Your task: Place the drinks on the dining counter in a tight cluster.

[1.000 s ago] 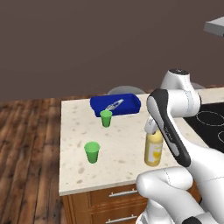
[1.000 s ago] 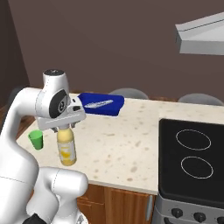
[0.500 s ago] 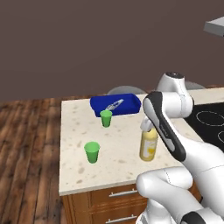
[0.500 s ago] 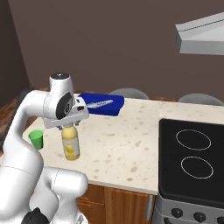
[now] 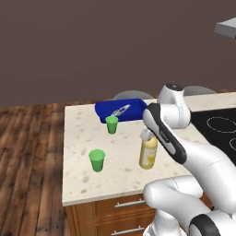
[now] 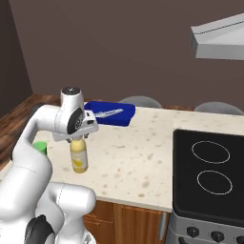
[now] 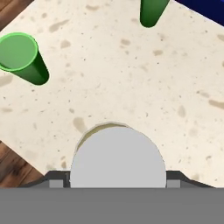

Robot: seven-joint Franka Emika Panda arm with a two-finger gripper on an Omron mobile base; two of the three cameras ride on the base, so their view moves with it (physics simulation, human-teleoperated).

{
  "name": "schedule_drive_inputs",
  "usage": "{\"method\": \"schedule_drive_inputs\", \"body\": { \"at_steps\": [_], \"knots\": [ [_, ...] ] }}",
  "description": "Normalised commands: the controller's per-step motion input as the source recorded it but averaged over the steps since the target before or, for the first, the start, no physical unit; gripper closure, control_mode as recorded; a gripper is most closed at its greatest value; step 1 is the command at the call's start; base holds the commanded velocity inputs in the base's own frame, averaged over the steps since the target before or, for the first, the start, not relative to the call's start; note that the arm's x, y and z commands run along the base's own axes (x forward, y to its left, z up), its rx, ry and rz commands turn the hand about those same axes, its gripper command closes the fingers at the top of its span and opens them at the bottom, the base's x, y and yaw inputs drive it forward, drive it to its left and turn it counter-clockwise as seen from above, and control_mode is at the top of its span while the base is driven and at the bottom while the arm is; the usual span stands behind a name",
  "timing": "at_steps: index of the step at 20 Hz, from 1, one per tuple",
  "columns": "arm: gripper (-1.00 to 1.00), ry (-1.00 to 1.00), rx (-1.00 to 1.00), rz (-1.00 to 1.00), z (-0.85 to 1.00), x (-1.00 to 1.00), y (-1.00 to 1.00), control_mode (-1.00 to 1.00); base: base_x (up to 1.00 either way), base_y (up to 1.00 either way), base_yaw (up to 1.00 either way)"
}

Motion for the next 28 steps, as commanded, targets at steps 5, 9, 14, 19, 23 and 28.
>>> {"method": "schedule_drive_inputs", "body": {
  "at_steps": [5, 9, 14, 19, 23, 28],
  "knots": [
    [1.0, -0.01, 0.0, 0.0, -0.31, 0.07, 0.02, -1.0, 0.0, 0.0, 0.0],
    [1.0, -0.05, 0.0, 0.0, -0.28, 0.03, 0.0, -1.0, 0.0, 0.0, 0.0],
    [1.0, -0.06, 0.0, 0.0, -0.28, 0.0, 0.02, -1.0, 0.0, 0.0, 0.0],
    [1.0, -0.05, 0.0, 0.0, -0.21, 0.01, 0.02, -1.0, 0.0, 0.0, 0.0],
    [-1.0, -0.01, 0.0, 0.0, -0.22, 0.0, 0.0, -1.0, 0.0, 0.0, 0.0],
    [-1.0, 0.0, 0.0, 0.0, 0.09, -0.07, 0.0, -1.0, 0.0, 0.0, 0.0]
  ]
}}
